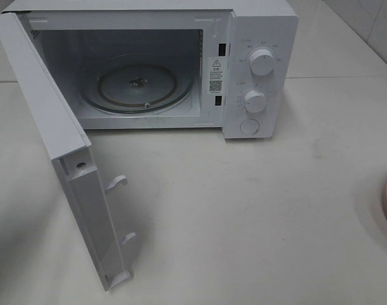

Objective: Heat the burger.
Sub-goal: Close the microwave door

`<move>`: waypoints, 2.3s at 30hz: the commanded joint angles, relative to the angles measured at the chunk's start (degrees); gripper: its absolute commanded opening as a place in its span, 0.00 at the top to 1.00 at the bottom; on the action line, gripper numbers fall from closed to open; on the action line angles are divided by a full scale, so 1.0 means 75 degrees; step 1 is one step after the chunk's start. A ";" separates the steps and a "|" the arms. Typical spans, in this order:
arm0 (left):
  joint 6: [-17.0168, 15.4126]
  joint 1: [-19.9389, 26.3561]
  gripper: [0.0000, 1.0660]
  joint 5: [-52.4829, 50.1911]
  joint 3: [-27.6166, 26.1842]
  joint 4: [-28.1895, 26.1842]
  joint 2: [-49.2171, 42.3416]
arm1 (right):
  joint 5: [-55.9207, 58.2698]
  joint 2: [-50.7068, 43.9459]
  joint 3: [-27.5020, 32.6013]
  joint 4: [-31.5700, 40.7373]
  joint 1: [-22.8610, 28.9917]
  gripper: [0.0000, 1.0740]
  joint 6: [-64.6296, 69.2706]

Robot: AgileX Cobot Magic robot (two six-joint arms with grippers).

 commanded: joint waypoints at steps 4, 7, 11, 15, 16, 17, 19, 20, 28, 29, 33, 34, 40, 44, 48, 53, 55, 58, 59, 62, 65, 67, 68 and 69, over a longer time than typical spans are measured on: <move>-0.0031 -0.0879 1.00 -0.0061 -0.0435 -0.0665 0.0497 | -0.0053 -0.0199 0.0023 -0.0038 -0.0061 0.29 -0.0115; 0.0275 -0.1322 1.00 -0.0092 -0.0435 -0.1222 0.0710 | -0.0053 -0.0199 0.0023 -0.0038 -0.0061 0.29 -0.0115; 0.0741 -0.1841 1.00 -0.0138 -0.0435 -0.1795 0.0894 | -0.0053 -0.0199 0.0023 -0.0038 -0.0061 0.29 -0.0115; 0.1230 -0.2674 1.00 -0.0115 -0.0565 -0.3094 0.1215 | -0.0053 -0.0199 0.0023 -0.0038 -0.0061 0.29 -0.0115; 0.1230 -0.2674 1.00 -0.0115 -0.0565 -0.3094 0.1215 | -0.0053 -0.0199 0.0023 -0.0038 -0.0061 0.29 -0.0115; 0.1413 -0.3018 1.00 -0.0122 -0.0672 -0.3529 0.1352 | -0.0053 -0.0199 0.0023 -0.0038 -0.0061 0.29 -0.0115; 0.1566 -0.3209 1.00 -0.0115 -0.0741 -0.3743 0.1444 | -0.0053 -0.0199 0.0023 -0.0038 -0.0061 0.29 -0.0115; 0.1856 -0.3552 1.00 -0.0107 -0.0901 -0.4156 0.1612 | -0.0053 -0.0199 0.0023 -0.0038 -0.0061 0.29 -0.0115; 0.2613 -0.4706 1.00 -0.0115 -0.1688 -0.5982 0.2529 | -0.0053 -0.0199 0.0023 -0.0038 -0.0061 0.29 -0.0115; 0.2613 -0.4706 1.00 -0.0115 -0.1688 -0.5982 0.2529 | -0.0053 -0.0199 0.0023 -0.0038 -0.0061 0.29 -0.0115; 0.3071 -0.5294 1.00 -0.0115 -0.2307 -0.7013 0.3147 | -0.0053 -0.0199 0.0023 -0.0038 -0.0061 0.29 -0.0115; 0.3216 -0.5485 1.00 -0.0115 -0.2544 -0.7357 0.3377 | -0.0053 -0.0199 0.0023 -0.0038 -0.0061 0.29 -0.0115; 0.3438 -0.5798 1.00 -0.0099 -0.3125 -0.8021 0.3812 | -0.0053 -0.0199 0.0023 -0.0038 -0.0061 0.29 -0.0115; 0.4087 -0.6050 1.00 0.0191 -0.3934 -0.8839 0.4255 | -0.0053 -0.0199 0.0023 -0.0038 -0.0061 0.29 -0.0115; 0.4721 -0.6073 1.00 0.0581 -0.4645 -0.9397 0.4576 | -0.0053 -0.0199 0.0023 -0.0038 -0.0061 0.29 -0.0115; 0.5332 -0.6073 1.00 0.0634 -0.5416 -1.0176 0.4943 | -0.0053 -0.0199 0.0023 -0.0038 -0.0061 0.29 -0.0115; 0.5821 -0.6073 1.00 0.0665 -0.5928 -1.0672 0.5225 | -0.0053 -0.0199 0.0023 -0.0038 -0.0061 0.29 -0.0115; 0.6341 -0.6073 1.00 0.0688 -0.6371 -1.1131 0.5447 | -0.0053 -0.0199 0.0023 -0.0038 -0.0061 0.29 -0.0115; 0.6341 -0.6073 1.00 0.0688 -0.6371 -1.1131 0.5447 | -0.0053 -0.0199 0.0023 -0.0038 -0.0061 0.29 -0.0115; 0.6738 -0.6073 1.00 0.0703 -0.6769 -1.1474 0.5630 | -0.0053 -0.0199 0.0023 -0.0038 -0.0061 0.29 -0.0115; 0.7074 -0.6043 1.00 0.0810 -0.7158 -1.1658 0.5821 | -0.0053 -0.0199 0.0023 -0.0038 -0.0061 0.29 -0.0115; 0.7212 -0.6043 1.00 0.0886 -0.7410 -1.1734 0.5943 | -0.0053 -0.0199 0.0023 -0.0038 -0.0061 0.29 -0.0115; 0.7273 -0.6043 1.00 0.0886 -0.7494 -1.1765 0.5997 | -0.0053 -0.0199 0.0023 -0.0038 -0.0061 0.29 -0.0115; 0.7433 -0.6043 1.00 0.0886 -0.7678 -1.1849 0.6096 | -0.0053 -0.0199 0.0023 -0.0038 -0.0061 0.29 -0.0115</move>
